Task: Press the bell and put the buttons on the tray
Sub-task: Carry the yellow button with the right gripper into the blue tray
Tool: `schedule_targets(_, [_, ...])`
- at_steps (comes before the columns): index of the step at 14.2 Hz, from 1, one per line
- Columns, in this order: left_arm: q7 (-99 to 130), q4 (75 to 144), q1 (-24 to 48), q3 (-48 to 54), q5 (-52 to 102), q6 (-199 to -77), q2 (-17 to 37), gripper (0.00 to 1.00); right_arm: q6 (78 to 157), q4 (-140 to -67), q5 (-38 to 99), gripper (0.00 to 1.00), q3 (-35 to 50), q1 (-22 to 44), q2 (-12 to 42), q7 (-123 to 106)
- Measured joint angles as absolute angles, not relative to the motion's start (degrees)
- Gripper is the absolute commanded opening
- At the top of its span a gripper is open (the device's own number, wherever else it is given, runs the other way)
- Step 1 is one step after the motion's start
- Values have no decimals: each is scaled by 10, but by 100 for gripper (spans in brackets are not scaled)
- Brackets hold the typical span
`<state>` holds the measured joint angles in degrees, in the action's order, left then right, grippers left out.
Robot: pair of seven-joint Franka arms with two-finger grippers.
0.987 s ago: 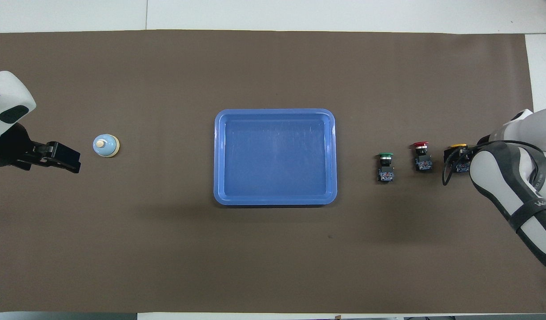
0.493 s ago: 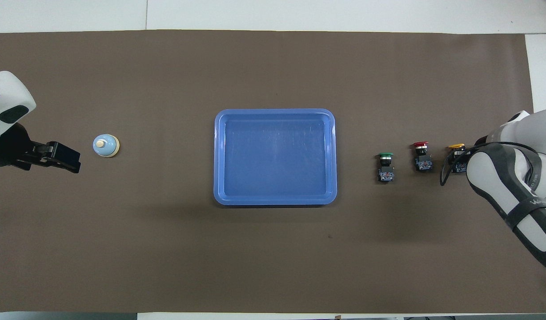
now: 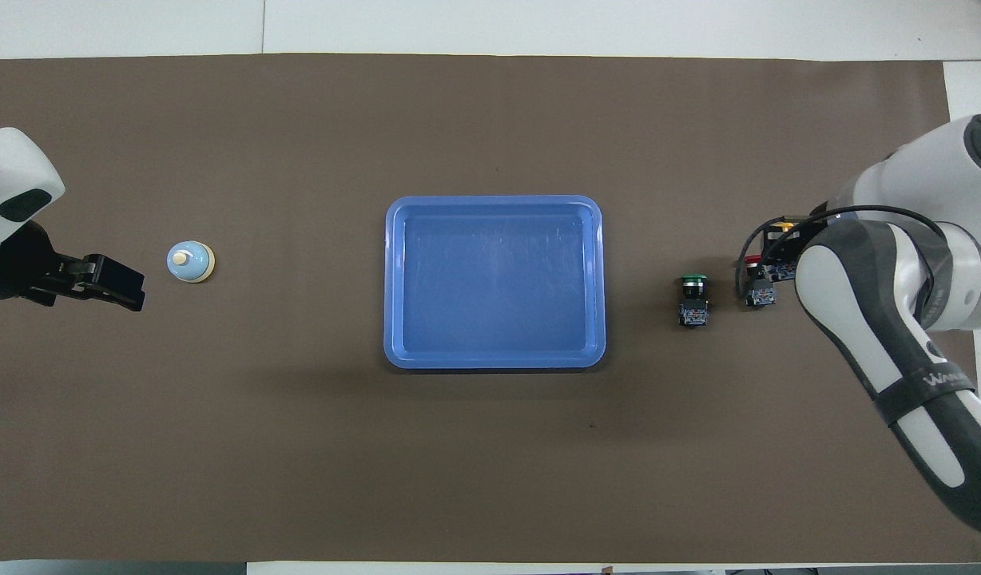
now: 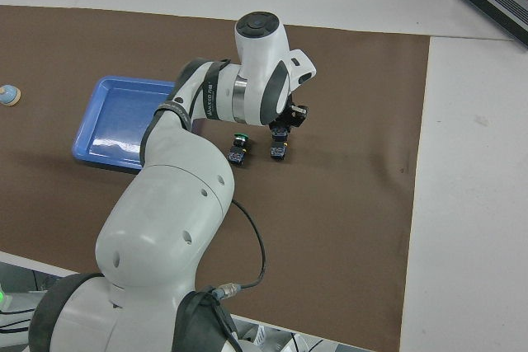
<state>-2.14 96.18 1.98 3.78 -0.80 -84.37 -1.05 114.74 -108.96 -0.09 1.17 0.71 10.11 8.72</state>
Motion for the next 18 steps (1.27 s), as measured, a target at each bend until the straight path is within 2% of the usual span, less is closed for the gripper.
schedule_targets(4, [-21,962,20,38,-8,-844,-11,100,1139,-1064,0,0,15,156,101,276])
schedule_targets(7, [-21,962,20,38,-8,-844,-11,100,1153,-1063,0,0,16,225,111,346])
schedule_targets(10, [-21,962,20,38,-8,-844,-11,100,1197,-1059,0,0,16,265,148,392])
schedule_targets(14, [-21,962,20,38,-8,-844,-11,100,1252,-1061,0,0,12,271,199,399])
schedule_targets(15, [-21,962,20,38,-8,-844,-11,100,1264,-1064,0,31,11,271,203,399])
schedule_targets(16, [-21,962,20,38,-8,-844,-11,100,1281,-1072,0,99,10,271,203,399])
schedule_targets(18, [-21,962,20,38,-8,-844,-11,100,1297,-1085,0,100,10,271,204,400])
